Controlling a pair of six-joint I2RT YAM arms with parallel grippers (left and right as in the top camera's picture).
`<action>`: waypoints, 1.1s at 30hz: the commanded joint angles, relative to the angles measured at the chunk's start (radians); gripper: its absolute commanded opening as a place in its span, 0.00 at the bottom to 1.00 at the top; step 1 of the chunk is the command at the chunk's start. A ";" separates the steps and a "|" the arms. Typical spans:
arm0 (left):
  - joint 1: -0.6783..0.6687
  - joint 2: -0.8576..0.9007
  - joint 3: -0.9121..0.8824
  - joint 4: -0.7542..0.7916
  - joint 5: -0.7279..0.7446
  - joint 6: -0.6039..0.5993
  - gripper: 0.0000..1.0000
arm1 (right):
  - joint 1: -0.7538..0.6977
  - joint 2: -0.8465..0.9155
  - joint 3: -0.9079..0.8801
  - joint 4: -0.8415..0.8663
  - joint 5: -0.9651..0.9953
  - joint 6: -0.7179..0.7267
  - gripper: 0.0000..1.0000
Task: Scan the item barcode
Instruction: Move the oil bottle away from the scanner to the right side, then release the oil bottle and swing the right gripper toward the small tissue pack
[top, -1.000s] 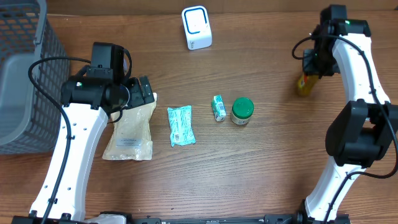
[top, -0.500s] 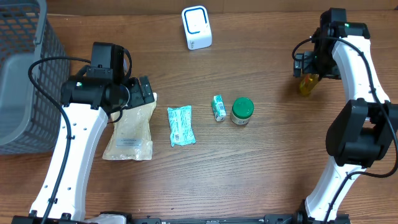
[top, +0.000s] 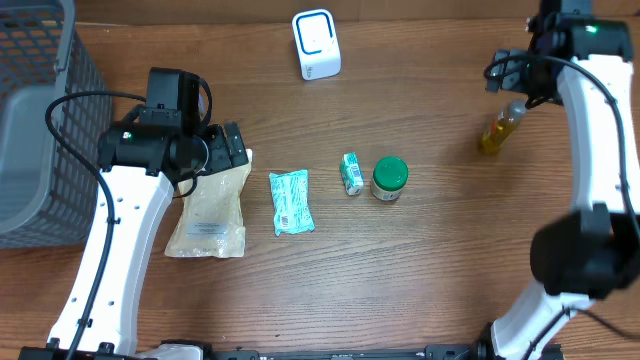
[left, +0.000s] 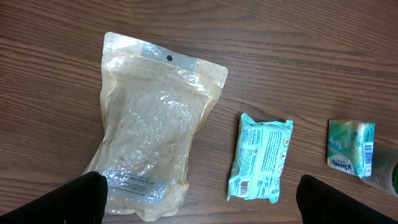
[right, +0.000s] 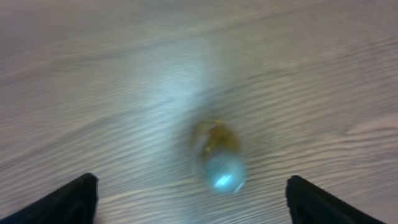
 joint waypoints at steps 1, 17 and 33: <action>0.003 -0.001 0.008 0.000 -0.006 0.008 0.99 | 0.057 -0.070 0.027 -0.032 -0.178 0.021 0.89; 0.003 -0.001 0.008 0.000 -0.006 0.008 1.00 | 0.478 -0.067 -0.169 -0.032 -0.356 0.075 0.72; 0.003 -0.001 0.008 0.000 -0.006 0.008 1.00 | 0.647 -0.065 -0.500 0.463 -0.076 0.187 1.00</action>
